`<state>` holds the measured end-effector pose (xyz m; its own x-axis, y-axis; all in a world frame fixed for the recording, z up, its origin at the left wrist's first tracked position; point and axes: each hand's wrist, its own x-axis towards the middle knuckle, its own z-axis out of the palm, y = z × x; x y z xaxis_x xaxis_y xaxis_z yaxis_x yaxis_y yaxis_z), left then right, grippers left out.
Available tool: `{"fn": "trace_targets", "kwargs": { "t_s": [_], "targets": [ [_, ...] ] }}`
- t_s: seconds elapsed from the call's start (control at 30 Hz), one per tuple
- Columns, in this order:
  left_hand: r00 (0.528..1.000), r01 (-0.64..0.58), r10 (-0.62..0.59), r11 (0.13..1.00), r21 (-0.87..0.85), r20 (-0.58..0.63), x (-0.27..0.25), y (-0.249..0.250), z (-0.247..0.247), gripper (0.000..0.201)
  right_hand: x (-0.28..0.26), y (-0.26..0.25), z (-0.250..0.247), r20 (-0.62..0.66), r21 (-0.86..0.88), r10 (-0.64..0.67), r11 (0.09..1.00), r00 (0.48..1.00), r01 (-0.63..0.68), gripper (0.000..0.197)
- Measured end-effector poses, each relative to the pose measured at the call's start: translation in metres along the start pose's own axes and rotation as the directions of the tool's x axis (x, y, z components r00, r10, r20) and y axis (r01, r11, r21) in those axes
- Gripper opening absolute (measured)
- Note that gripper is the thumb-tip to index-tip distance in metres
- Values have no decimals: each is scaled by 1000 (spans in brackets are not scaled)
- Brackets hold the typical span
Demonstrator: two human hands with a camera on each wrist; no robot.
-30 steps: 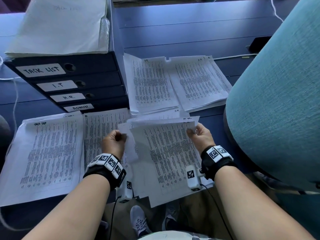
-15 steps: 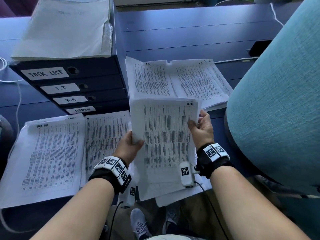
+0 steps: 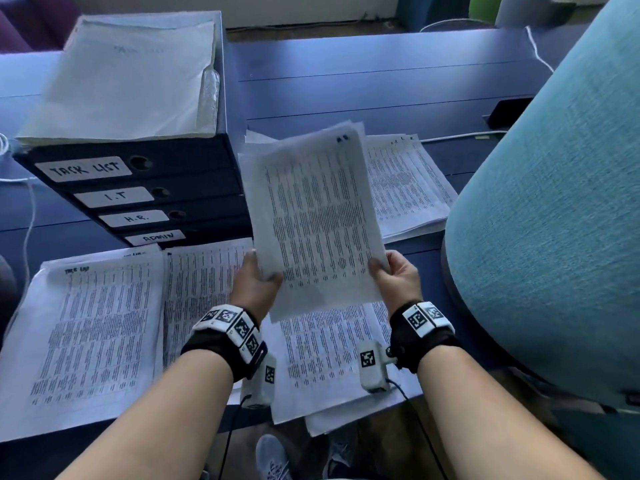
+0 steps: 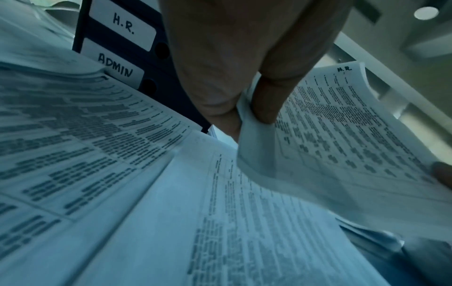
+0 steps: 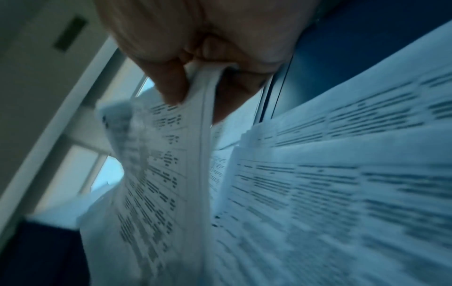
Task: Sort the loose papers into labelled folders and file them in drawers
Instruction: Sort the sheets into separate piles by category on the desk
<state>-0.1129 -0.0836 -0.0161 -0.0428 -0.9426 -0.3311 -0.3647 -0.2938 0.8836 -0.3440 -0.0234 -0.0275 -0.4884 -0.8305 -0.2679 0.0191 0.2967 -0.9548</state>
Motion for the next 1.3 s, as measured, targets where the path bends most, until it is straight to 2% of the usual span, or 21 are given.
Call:
{"fn": "trace_targets", "kwargs": {
  "t_s": [0.07,0.1,0.17,0.23,0.3,0.37,0.43,0.47,0.53,0.63,0.7,0.83,1.0,1.13,1.2,1.3],
  "targets": [
    [999,-12,9,997,-72,-41,3,4,4,33,2,-11,0,2,253,35,967,999,-34,5],
    [998,-24,16,993,-116,-63,5,5,6,31,2,-14,0,26,372,67,925,997,-72,10],
    [994,-53,33,980,-191,-109,10,9,12,28,1,-14,0,121,464,113,872,986,-156,20],
    [992,-70,41,964,-256,-118,14,12,19,28,-4,-9,3,238,375,130,902,963,-214,24],
    [996,-70,55,961,-269,-64,16,14,26,29,-5,-5,11,272,228,187,940,944,-252,20],
    [998,-32,42,973,-228,37,17,14,32,30,0,-2,19,203,152,226,954,953,-259,20],
    [990,14,12,982,-190,137,16,15,35,39,12,-3,22,87,153,211,963,974,-223,15],
    [987,16,5,992,-125,161,15,17,36,42,19,-4,20,21,169,208,963,978,-208,10],
    [986,-22,4,994,110,164,14,15,34,44,36,-5,14,-90,199,221,959,971,-200,12],
    [977,-116,12,870,479,214,16,2,31,40,59,-7,4,-175,228,220,957,960,-178,19],
    [960,-139,-31,807,574,277,19,-5,30,42,71,-7,-2,-219,225,210,961,953,-160,23],
    [942,-154,-69,781,606,328,23,-14,31,60,92,1,-12,-266,210,199,967,943,-145,21],
    [961,-134,-45,788,600,273,25,-21,36,68,109,12,-18,-269,151,165,980,949,-127,13],
    [966,-118,-45,804,582,256,26,-24,37,69,114,16,-20,-251,146,142,983,958,-108,39],
    [964,-112,-52,807,579,259,28,-25,37,69,112,15,-18,-263,35,110,994,958,-105,38],
    [966,-110,-52,803,585,254,29,-25,38,70,101,10,-14,-307,-323,7,940,952,-111,48]
  ]
}}
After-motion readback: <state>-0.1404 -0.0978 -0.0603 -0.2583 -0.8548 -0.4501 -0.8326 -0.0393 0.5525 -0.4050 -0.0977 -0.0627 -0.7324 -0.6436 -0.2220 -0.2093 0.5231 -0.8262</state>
